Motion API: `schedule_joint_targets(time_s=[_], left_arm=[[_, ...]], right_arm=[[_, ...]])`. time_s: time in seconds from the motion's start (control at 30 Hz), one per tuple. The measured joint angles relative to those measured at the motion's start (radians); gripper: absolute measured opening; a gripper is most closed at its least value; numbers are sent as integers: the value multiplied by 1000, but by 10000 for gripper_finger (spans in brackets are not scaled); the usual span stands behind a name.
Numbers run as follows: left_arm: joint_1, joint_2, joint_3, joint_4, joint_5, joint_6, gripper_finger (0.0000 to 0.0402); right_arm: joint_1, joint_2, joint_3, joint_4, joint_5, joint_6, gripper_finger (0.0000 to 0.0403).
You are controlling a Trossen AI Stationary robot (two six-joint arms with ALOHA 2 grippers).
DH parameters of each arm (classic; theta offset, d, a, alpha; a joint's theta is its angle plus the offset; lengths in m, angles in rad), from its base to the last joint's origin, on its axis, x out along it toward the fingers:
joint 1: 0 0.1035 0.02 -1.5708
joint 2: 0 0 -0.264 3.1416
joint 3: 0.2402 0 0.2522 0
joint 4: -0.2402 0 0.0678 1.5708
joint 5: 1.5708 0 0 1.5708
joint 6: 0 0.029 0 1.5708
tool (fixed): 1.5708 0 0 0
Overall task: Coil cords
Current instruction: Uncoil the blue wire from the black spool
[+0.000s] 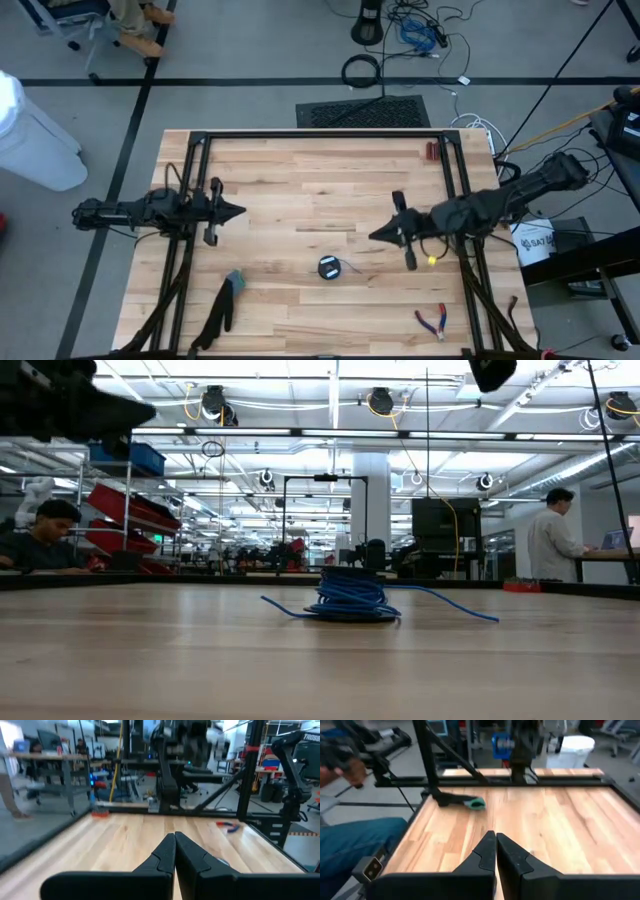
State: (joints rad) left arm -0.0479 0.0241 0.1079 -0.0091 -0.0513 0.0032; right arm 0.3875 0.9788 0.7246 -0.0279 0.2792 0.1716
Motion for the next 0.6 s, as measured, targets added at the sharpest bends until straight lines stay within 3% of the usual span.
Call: schedule_joint_targets(time_s=[0.23,0.4,0.6], left_arm=[[0,148,196,-57,-24,33,11],[-27,354,365,-103,-9,35,11],[-146,608,507,-101,59,27,11]], right_arm=[[41,130,-4,31,39,100,0],[41,215,-5,89,30,122,0],[46,270,-5,128,27,160,0]])
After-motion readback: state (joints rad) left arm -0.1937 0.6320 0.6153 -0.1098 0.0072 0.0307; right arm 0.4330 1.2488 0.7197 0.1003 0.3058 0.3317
